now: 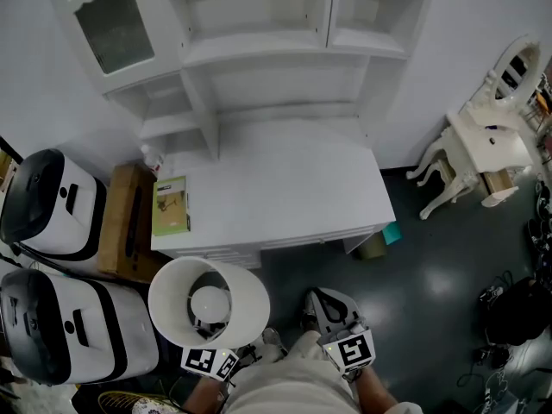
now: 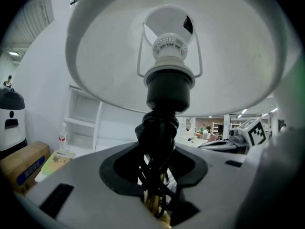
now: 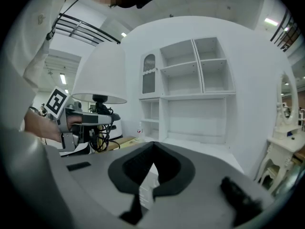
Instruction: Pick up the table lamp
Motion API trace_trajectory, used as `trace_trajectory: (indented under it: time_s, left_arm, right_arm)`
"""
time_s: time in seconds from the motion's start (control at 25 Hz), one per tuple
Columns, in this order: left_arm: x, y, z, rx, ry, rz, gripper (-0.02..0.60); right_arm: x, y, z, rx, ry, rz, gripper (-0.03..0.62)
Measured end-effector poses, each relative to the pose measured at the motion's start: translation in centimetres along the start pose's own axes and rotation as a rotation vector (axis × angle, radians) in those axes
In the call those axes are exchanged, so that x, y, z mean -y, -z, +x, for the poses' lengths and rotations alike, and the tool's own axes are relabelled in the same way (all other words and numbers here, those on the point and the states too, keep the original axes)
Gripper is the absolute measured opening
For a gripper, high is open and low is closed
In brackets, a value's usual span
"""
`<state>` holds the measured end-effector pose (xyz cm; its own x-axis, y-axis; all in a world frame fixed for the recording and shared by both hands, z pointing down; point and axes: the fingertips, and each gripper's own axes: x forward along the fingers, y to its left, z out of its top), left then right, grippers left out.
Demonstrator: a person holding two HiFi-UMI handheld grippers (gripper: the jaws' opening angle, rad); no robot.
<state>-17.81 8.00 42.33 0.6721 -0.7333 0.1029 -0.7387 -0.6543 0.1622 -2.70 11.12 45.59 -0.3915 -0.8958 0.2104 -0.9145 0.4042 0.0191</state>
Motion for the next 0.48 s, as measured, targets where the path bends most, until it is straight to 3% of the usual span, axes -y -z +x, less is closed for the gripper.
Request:
trace_trajectory:
  time_s: [0.48]
  left_arm:
    - [2.6, 0.7, -4.4, 0.005, 0.022, -0.005, 0.158]
  right_arm:
    - [-3.2, -0.5, -4.4, 0.013, 0.002, -0.031, 0.012]
